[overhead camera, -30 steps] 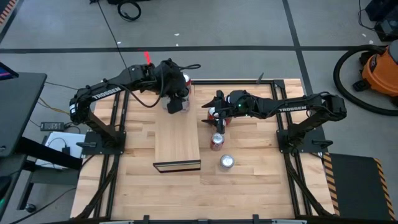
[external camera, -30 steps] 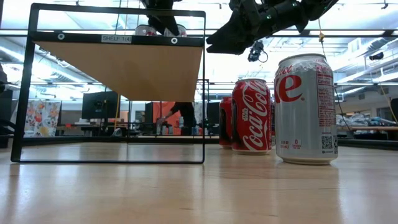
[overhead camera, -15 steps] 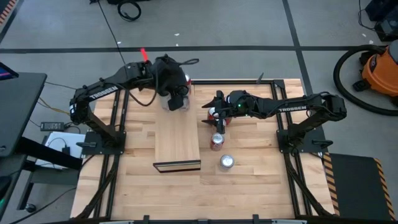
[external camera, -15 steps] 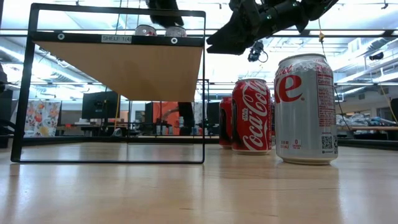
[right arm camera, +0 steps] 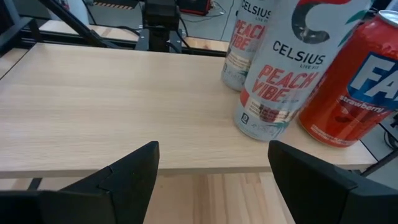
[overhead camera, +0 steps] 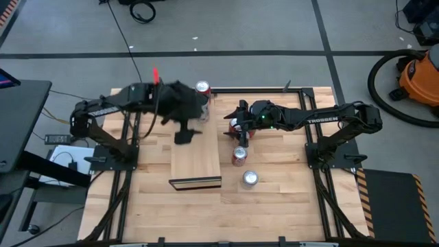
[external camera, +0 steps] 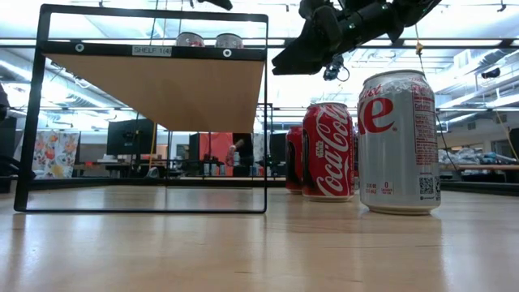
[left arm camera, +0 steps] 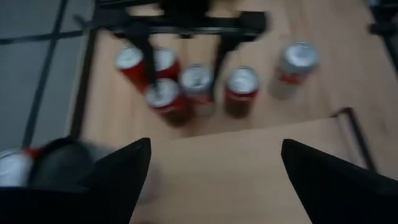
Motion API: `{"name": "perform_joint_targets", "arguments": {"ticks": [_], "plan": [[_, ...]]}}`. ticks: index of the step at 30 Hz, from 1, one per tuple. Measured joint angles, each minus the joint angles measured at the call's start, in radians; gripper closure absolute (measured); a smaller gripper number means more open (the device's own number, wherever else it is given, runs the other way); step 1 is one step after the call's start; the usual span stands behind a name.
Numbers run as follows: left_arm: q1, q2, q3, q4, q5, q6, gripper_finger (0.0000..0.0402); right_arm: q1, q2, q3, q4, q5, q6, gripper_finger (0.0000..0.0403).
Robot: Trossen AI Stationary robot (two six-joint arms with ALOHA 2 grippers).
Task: Place canned beverage on shelf
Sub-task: Adjust the orange soda can on the shelf
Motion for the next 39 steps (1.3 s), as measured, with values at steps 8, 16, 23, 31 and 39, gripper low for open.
{"name": "perform_joint_targets", "arguments": {"ticks": [8, 16, 23, 31, 39], "plan": [[-0.101, -0.065, -0.142, -0.032, -0.254, -0.072, 0.0028, 0.003, 0.0, 0.0, 0.002, 0.004, 0.004, 0.0091], [-0.098, -0.226, -0.219, -0.022, -0.328, -0.166, 0.0028, 0.011, 0.0, 0.0, 0.027, 0.004, -0.008, 0.0091], [-0.045, -0.36, -0.311, -0.104, -0.426, -0.289, 0.0028, 0.011, 0.0, 0.0, 0.028, 0.004, -0.008, 0.0091], [0.036, -0.418, -0.498, -0.116, -0.588, -0.349, 0.0028, 0.011, 0.0, 0.0, 0.051, 0.004, -0.008, 0.0091], [0.153, -0.417, -0.59, -0.034, -0.724, -0.286, 0.0028, 0.013, 0.0, 0.0, 0.058, 0.004, -0.008, 0.0091]]}}
